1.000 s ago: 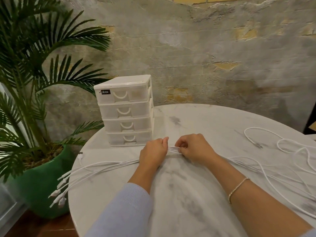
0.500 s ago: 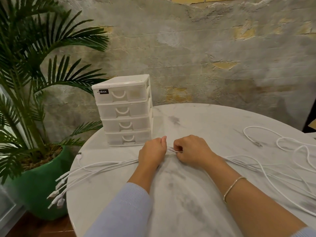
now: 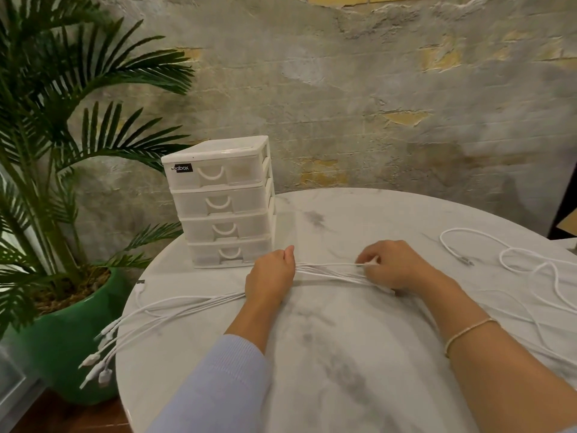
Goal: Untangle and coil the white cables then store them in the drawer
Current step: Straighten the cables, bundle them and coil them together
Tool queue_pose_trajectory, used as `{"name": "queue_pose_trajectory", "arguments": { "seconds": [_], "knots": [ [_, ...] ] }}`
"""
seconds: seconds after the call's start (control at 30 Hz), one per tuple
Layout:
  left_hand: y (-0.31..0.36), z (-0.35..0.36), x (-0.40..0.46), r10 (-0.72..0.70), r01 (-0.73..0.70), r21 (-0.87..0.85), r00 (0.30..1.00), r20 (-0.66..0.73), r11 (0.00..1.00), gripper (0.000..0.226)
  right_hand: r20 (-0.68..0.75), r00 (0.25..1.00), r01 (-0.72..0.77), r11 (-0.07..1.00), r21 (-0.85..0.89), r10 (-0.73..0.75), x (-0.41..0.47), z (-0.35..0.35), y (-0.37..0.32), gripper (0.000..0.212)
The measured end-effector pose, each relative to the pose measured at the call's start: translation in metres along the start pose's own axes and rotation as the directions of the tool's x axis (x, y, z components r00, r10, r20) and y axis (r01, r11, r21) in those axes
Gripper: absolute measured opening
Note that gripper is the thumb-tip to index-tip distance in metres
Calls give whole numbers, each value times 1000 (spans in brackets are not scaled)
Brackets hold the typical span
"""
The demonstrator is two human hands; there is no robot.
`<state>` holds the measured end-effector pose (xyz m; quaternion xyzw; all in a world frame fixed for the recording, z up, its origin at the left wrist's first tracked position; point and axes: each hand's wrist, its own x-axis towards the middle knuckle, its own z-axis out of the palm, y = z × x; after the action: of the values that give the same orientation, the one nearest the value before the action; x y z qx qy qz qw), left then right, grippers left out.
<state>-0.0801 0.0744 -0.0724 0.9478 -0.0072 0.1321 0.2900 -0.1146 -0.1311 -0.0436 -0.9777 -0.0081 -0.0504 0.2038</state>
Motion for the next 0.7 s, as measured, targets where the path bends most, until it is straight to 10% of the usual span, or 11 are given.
{"name": "queue_pose_trajectory", "arguments": {
  "seconds": [0.43, 0.7],
  "knots": [
    [0, -1, -1, 32, -32, 15, 999, -12, 999, 43, 32, 996, 62, 937, 344, -78, 5, 32, -46, 7],
    [2, -1, -3, 51, -51, -6, 999, 12, 999, 49, 13, 999, 41, 999, -11, -40, 10, 28, -30, 21]
  ]
}}
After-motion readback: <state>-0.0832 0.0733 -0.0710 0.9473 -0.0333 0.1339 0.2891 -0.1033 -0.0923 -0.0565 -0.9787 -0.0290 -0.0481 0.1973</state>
